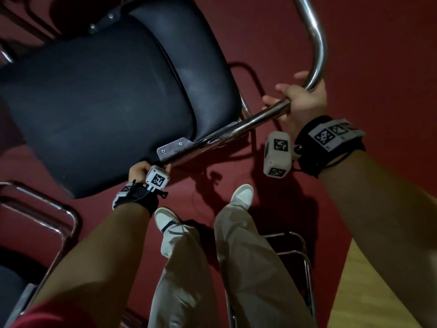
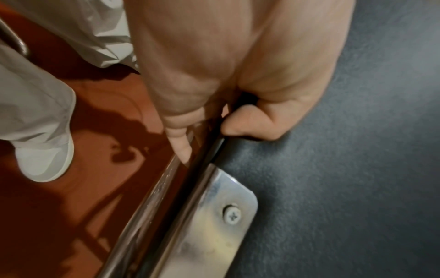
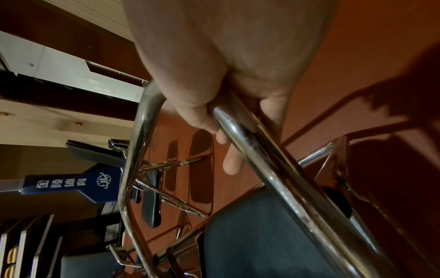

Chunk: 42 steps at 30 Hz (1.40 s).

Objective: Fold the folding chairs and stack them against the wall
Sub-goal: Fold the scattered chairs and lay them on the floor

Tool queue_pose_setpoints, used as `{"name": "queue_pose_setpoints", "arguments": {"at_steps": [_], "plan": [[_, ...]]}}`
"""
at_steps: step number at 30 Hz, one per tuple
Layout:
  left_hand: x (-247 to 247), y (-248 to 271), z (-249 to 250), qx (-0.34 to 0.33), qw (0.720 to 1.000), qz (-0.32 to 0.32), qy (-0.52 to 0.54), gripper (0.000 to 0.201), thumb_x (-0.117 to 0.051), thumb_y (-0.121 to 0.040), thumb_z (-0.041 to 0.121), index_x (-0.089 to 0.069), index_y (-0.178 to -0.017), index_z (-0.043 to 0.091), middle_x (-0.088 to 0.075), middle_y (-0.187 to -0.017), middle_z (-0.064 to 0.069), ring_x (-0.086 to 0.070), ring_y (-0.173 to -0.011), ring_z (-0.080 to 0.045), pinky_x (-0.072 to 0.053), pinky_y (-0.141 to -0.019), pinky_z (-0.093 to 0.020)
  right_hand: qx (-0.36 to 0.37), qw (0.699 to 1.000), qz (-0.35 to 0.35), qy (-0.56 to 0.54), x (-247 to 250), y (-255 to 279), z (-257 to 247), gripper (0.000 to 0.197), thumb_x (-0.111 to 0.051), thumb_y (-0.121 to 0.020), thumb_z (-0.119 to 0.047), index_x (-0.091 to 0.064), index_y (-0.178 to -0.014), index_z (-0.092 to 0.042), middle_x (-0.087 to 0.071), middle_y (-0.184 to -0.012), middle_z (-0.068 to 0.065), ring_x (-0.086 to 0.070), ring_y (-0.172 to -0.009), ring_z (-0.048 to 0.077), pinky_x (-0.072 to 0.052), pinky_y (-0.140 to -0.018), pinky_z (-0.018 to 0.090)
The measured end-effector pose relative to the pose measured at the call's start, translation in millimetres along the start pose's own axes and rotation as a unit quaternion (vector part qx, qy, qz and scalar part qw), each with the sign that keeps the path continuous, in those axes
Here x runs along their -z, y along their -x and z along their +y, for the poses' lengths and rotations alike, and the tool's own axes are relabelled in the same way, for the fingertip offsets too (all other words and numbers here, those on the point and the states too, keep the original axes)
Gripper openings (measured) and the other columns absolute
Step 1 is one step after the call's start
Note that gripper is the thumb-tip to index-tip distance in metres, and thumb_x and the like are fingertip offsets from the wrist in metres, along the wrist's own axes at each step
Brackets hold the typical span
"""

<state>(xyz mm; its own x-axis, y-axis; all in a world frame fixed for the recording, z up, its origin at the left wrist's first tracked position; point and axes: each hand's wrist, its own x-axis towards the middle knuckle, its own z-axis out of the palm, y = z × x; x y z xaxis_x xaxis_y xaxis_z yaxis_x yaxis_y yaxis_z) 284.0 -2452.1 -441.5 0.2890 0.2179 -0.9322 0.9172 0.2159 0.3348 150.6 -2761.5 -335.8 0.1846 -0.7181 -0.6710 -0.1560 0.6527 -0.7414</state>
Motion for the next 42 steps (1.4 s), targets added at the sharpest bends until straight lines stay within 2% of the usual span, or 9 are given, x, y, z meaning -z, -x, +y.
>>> {"name": "queue_pose_setpoints", "arguments": {"at_steps": [2,7,12,18,22,29,32,37,42], "plan": [[4,3,4,0.012,0.999,-0.043,0.006,0.03,-0.043,-0.051,-0.007,-0.043,-0.073,0.013,-0.045,-0.083,-0.009,-0.052,-0.101,-0.034,-0.05,-0.099,-0.054,0.005,1.0,-0.012,-0.002,2,1,2,0.026,-0.059,-0.086,0.003,-0.048,-0.099,-0.017,-0.063,-0.099,0.014,-0.073,-0.08,0.04,-0.057,-0.079,0.06],[8,24,14,0.014,0.996,-0.051,-0.069,0.016,-0.042,-0.066,-0.006,-0.051,-0.075,0.004,-0.052,-0.094,-0.014,-0.058,-0.098,-0.036,-0.055,-0.092,-0.048,0.004,1.0,-0.003,-0.016,5,4,5,0.021,-0.056,-0.087,0.001,-0.048,-0.093,-0.017,-0.061,-0.079,0.007,-0.071,-0.073,0.031,-0.058,-0.074,0.059],[8,61,33,-0.01,0.993,-0.086,-0.085,0.046,-0.031,-0.082,0.0,-0.055,-0.042,0.005,-0.055,-0.054,-0.005,-0.062,-0.048,-0.023,-0.048,-0.092,-0.036,-0.026,0.999,0.024,-0.019,25,11,6,0.016,-0.057,-0.094,-0.004,-0.048,-0.09,-0.017,-0.056,-0.071,0.004,-0.067,-0.062,0.022,-0.06,-0.068,0.044],[-3,95,75,-0.053,0.975,-0.17,-0.13,0.025,-0.045,-0.059,0.005,-0.058,-0.08,0.008,-0.06,-0.084,-0.006,-0.058,-0.077,-0.024,-0.049,-0.088,-0.038,-0.063,0.995,0.073,-0.01,51,7,-8,0.034,-0.064,-0.092,-0.01,-0.044,-0.117,-0.021,-0.062,-0.082,-0.002,-0.063,-0.066,0.008,-0.057,-0.067,0.034],[-29,125,90,-0.077,0.963,-0.178,-0.185,0.012,-0.038,-0.074,0.006,-0.049,-0.071,0.009,-0.052,-0.066,-0.004,-0.053,-0.053,-0.021,-0.047,-0.068,-0.032,-0.033,0.991,0.118,0.045,58,7,-18,0.054,-0.07,-0.089,-0.018,-0.04,-0.133,-0.027,-0.065,-0.095,-0.003,-0.069,-0.08,0.01,-0.059,-0.071,0.035],[-60,156,98,-0.078,0.954,-0.166,-0.237,0.023,-0.037,-0.081,0.013,-0.038,-0.058,0.016,-0.037,-0.055,0.0,-0.039,-0.039,-0.019,-0.042,-0.046,-0.021,-0.061,0.988,0.142,0.012,66,6,-25,0.042,-0.069,-0.09,-0.015,-0.042,-0.121,-0.023,-0.062,-0.109,0.002,-0.065,-0.083,0.012,-0.057,-0.075,0.039],[-67,165,94,-0.099,0.948,-0.184,-0.239,0.033,-0.038,-0.076,0.009,-0.046,-0.044,0.017,-0.044,-0.055,0.002,-0.043,-0.04,-0.017,-0.046,-0.056,-0.023,-0.057,0.987,0.148,0.007,68,9,-29,0.044,-0.068,-0.091,-0.013,-0.042,-0.125,-0.02,-0.061,-0.113,0.004,-0.064,-0.083,0.011,-0.057,-0.073,0.036],[-76,169,94,-0.13,0.939,-0.164,-0.272,0.014,-0.041,-0.069,0.008,-0.037,-0.062,0.02,-0.043,-0.065,0.003,-0.043,-0.054,-0.017,-0.038,-0.059,-0.026,-0.019,0.989,0.146,0.018,69,21,-49,0.045,-0.072,-0.088,-0.015,-0.041,-0.12,-0.021,-0.056,-0.115,-0.001,-0.065,-0.094,0.016,-0.054,-0.06,0.03],[-89,173,104,-0.161,0.929,-0.151,-0.296,0.02,-0.053,-0.045,0.01,-0.046,-0.062,0.017,-0.049,-0.078,-0.003,-0.048,-0.067,-0.022,-0.041,-0.062,-0.031,0.047,0.994,0.095,0.041,61,42,-82,0.048,-0.077,-0.084,-0.017,-0.04,-0.115,-0.015,-0.05,-0.096,-0.004,-0.061,-0.081,0.013,-0.052,-0.055,0.025]]}}
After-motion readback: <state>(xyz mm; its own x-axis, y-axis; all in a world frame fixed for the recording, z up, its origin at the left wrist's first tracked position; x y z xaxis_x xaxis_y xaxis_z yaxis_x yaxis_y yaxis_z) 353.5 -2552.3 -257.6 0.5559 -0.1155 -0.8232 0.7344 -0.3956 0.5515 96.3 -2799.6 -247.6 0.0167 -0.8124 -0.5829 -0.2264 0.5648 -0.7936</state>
